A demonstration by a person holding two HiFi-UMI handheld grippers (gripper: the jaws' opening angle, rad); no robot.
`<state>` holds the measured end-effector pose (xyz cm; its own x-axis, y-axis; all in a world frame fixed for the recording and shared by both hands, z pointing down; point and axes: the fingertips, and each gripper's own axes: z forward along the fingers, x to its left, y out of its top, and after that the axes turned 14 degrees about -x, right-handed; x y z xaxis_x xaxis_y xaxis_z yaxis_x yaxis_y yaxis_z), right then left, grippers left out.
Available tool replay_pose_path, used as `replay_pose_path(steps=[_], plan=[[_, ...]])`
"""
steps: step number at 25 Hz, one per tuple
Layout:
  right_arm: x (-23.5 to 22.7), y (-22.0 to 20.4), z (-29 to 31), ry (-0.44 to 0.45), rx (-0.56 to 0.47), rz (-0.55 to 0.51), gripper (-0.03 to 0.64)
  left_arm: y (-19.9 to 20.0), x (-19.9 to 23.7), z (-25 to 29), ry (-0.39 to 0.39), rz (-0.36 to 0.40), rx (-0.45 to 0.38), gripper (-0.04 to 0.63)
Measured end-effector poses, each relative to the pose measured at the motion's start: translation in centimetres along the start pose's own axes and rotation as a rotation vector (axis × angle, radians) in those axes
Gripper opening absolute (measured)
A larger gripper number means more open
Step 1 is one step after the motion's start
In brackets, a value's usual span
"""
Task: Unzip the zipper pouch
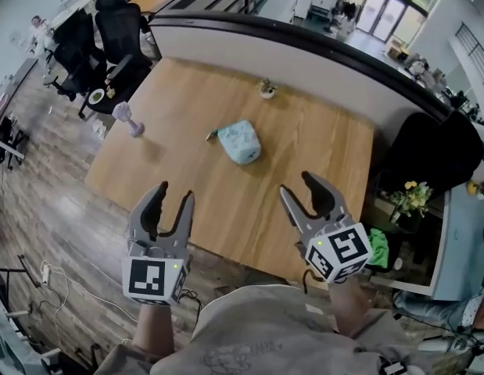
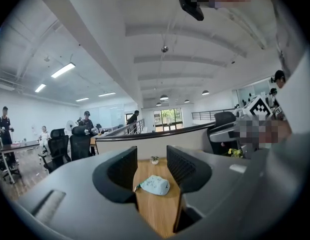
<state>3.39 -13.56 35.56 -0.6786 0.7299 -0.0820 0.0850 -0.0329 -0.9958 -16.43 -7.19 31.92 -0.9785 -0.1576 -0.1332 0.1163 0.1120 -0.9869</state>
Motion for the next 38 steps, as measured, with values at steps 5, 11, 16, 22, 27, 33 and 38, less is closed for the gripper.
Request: replay_pose_path(steps=[5,11,16,22,27,33,38], plan=[[-1.8,0.2,2.5,0.008,-0.006,0.009,0.207,-0.1,0.6,4.4,-0.028,0.015,0.013,0.184],[-3.2,-0.1,3.9,-0.009,0.005,0.032,0.207,-0.4,1.2,7.7,-0.064,0.026,0.024,0.184],[-4.3,-0.7,4.9,-0.052,0.020,0.033,0.207,-1.0,2.3,9.3,-0.094,0.017,0.032,0.184],[-5.5,-2.3,7.3,-0.105,0.042,0.056,0.207,-2.9,3.9,11.5,-0.158,0.006,0.044,0.184],[-6.9,-3.9,11.2,-0.111,0.090,0.015,0.207,-4.7,5.8,14.0,-0.193,-0.003,0.059,0.184],[-9.7,-6.0,17.8,-0.102,0.127,0.003,0.207,-6.3,7.6,18.2,-0.242,-0.032,0.056,0.184],[-11.9,-9.7,23.4,-0.096,0.191,0.015,0.207,-9.0,8.9,21.8,-0.273,-0.029,0.066,0.184]])
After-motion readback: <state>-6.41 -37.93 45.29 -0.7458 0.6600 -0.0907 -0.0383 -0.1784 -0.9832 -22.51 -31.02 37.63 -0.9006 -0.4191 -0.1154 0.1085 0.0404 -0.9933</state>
